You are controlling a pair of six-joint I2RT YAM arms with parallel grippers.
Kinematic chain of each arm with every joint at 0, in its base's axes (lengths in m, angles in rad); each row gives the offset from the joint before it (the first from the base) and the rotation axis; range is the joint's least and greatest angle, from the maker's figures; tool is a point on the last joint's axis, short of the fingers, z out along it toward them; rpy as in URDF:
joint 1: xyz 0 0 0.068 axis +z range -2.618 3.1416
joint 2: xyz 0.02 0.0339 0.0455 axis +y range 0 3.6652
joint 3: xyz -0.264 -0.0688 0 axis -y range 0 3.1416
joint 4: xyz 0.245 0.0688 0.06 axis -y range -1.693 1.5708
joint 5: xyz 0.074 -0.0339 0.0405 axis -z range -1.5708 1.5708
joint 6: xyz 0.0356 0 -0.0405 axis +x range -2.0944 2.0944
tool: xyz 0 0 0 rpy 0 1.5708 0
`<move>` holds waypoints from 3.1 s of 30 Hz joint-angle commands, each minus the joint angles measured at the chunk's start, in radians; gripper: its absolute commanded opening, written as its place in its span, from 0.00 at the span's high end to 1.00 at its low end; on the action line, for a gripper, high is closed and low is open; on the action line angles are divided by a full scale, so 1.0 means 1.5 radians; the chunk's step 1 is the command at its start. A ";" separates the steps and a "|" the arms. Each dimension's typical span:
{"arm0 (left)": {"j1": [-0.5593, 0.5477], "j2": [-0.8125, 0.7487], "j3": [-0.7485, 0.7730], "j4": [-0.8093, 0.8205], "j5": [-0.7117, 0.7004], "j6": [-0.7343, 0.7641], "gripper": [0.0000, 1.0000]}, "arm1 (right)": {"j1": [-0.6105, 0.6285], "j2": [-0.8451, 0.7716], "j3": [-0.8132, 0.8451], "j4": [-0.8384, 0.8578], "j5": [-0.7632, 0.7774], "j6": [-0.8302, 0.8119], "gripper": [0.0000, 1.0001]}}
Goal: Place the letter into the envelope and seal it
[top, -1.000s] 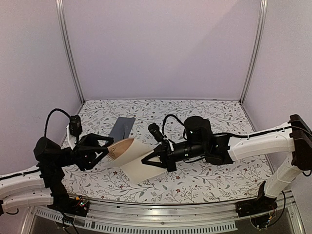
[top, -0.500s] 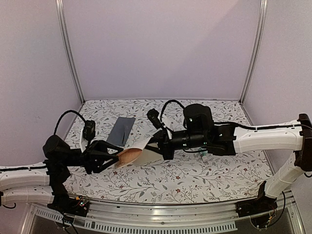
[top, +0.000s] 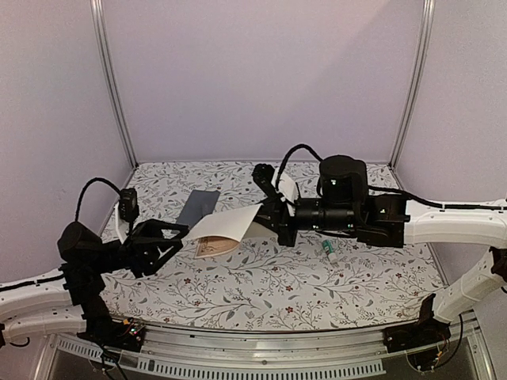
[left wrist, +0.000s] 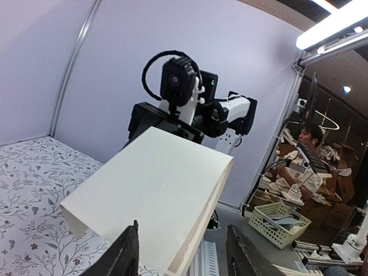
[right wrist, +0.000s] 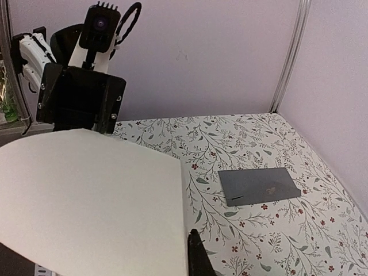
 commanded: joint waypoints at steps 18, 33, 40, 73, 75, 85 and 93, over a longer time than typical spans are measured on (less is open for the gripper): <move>-0.008 0.019 0.094 -0.198 -0.044 -0.016 0.25 | 0.074 -0.001 -0.019 -0.021 -0.081 -0.269 1.00; -0.091 0.198 0.136 -0.110 0.063 0.066 0.26 | 0.078 -0.041 0.004 -0.040 -0.158 -0.271 0.98; -0.151 0.187 0.150 -0.151 0.012 0.124 0.23 | 0.078 -0.042 0.033 -0.101 -0.147 -0.234 0.98; -0.187 0.140 0.126 -0.148 -0.125 0.172 0.40 | 0.077 0.020 0.143 -0.257 -0.141 -0.094 1.00; -0.187 0.142 0.125 -0.149 -0.129 0.176 0.34 | 0.077 0.023 0.150 -0.267 -0.159 -0.090 1.00; -0.188 0.127 0.116 -0.155 -0.170 0.198 0.36 | 0.075 0.056 0.185 -0.343 -0.180 -0.058 1.00; -0.189 0.121 0.103 -0.142 -0.163 0.213 0.50 | 0.061 0.080 0.202 -0.360 -0.177 -0.024 1.00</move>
